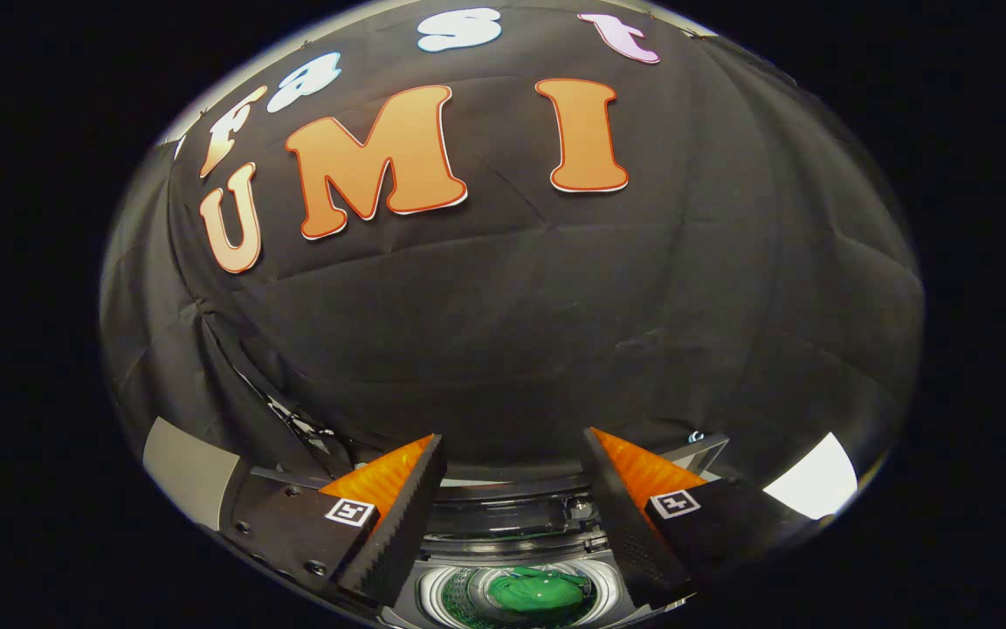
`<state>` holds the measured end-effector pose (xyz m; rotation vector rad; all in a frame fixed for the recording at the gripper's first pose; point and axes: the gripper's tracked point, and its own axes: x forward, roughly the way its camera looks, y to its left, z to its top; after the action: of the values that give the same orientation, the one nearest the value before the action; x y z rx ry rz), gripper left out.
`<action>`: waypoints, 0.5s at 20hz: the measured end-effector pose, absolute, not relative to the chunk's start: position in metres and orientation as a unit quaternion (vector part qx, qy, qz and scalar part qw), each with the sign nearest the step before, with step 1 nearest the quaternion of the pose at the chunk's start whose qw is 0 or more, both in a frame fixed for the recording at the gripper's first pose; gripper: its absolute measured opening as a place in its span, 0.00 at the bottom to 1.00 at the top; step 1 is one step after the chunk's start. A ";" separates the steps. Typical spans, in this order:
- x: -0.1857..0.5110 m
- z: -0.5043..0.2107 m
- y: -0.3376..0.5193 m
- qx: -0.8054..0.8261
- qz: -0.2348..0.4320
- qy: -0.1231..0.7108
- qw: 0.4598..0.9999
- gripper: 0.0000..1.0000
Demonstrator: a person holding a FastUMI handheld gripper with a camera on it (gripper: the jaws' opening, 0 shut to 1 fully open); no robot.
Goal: Put the clothes into the washing machine and then close the washing machine lid.
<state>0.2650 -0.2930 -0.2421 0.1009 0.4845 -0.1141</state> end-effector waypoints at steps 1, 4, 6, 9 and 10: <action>0.266 -0.247 -0.293 0.046 -0.056 0.244 0.967 0.99; 0.270 -0.253 -0.289 0.025 -0.054 0.246 0.967 0.99; 0.267 -0.257 -0.285 0.002 -0.047 0.246 0.968 0.99; 0.262 -0.254 -0.284 0.010 -0.039 0.238 0.970 1.00; 0.258 -0.254 -0.283 0.007 -0.033 0.236 0.971 1.00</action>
<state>0.2584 -0.2832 -0.2541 0.0133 0.4771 -0.0672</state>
